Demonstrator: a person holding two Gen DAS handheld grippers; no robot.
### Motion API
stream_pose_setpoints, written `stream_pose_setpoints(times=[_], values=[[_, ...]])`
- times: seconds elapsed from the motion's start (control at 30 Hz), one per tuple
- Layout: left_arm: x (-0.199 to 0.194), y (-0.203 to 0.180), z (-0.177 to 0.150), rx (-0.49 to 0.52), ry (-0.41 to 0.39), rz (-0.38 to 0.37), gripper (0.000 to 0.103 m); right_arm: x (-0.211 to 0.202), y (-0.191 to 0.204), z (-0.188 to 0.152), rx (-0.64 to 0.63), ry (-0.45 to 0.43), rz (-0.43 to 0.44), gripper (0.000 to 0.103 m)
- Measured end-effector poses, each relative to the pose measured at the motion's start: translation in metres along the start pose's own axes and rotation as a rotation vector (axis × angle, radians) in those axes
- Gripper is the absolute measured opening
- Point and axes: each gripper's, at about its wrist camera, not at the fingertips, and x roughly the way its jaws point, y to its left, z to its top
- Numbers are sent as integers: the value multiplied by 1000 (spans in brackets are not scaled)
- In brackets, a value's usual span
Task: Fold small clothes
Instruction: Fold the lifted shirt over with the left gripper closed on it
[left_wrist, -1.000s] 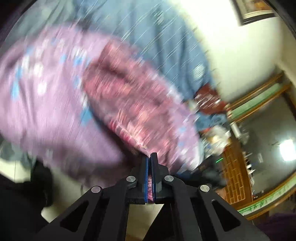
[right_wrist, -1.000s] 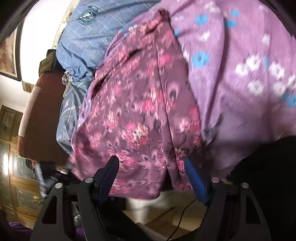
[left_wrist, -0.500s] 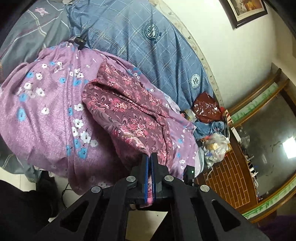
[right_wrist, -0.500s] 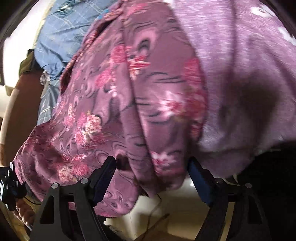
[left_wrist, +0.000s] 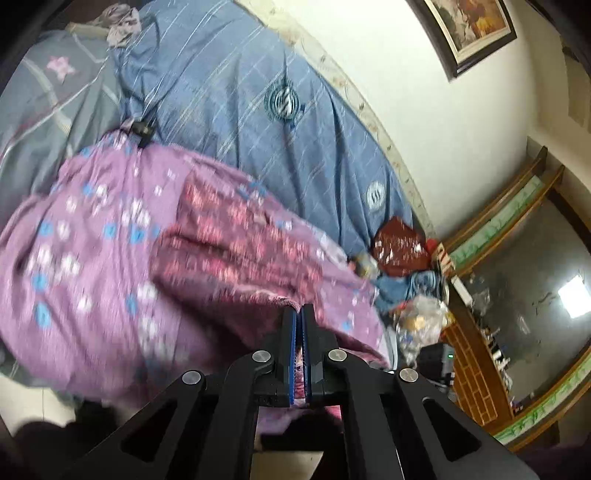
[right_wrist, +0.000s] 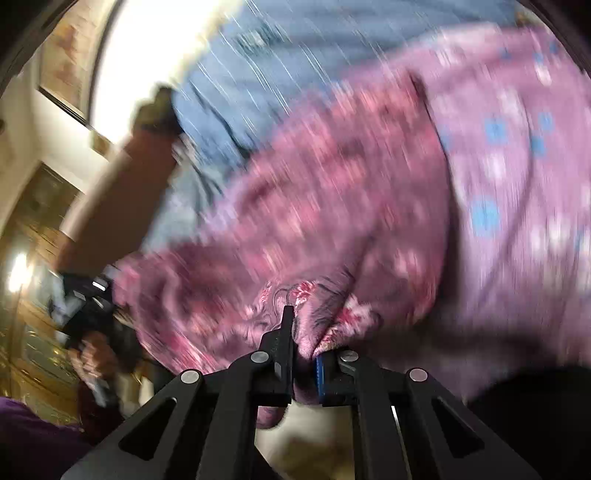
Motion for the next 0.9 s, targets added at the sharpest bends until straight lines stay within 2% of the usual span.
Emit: stream_pose_setpoints(times=[0.1, 0.23, 0.33, 0.4, 0.43, 0.47, 0.5, 0.57, 0.63, 0.67, 0.7, 0.73, 0.77, 0.87, 0.9], values=[[21, 1, 36, 6, -43, 16, 0, -9, 5, 46, -8, -87, 50, 7], [69, 9, 93, 6, -65, 68, 0, 24, 2, 123, 9, -160, 29, 7], [125, 25, 136, 2, -88, 141, 1, 59, -23, 183, 76, -193, 14, 8], [175, 49, 161, -26, -100, 222, 5, 86, -52, 217, 166, -195, -24, 17], [185, 58, 168, -35, -104, 252, 10, 100, -66, 230, 227, -196, -34, 22], [202, 73, 174, -49, -114, 311, 13, 115, -86, 244, 300, -210, -32, 39], [215, 86, 175, -67, -130, 383, 13, 121, -101, 250, 356, -247, -32, 58], [222, 96, 166, -106, -168, 438, 15, 118, -127, 247, 460, -386, -27, 69], [222, 98, 145, -127, -219, 453, 20, 114, -142, 237, 480, -458, 3, 72], [223, 93, 130, -99, -238, 467, 26, 115, -146, 234, 476, -455, -20, 71], [227, 86, 118, -61, -249, 503, 28, 118, -145, 236, 464, -417, -42, 70], [232, 79, 113, -35, -237, 538, 34, 122, -137, 240, 404, -362, -27, 69], [236, 78, 113, -26, -221, 546, 44, 123, -128, 244, 345, -333, -33, 68], [249, 73, 110, -32, -191, 486, 61, 125, -86, 247, 119, -275, -102, 71], [257, 73, 109, -25, -171, 491, 62, 131, -74, 247, 52, -209, -103, 71]])
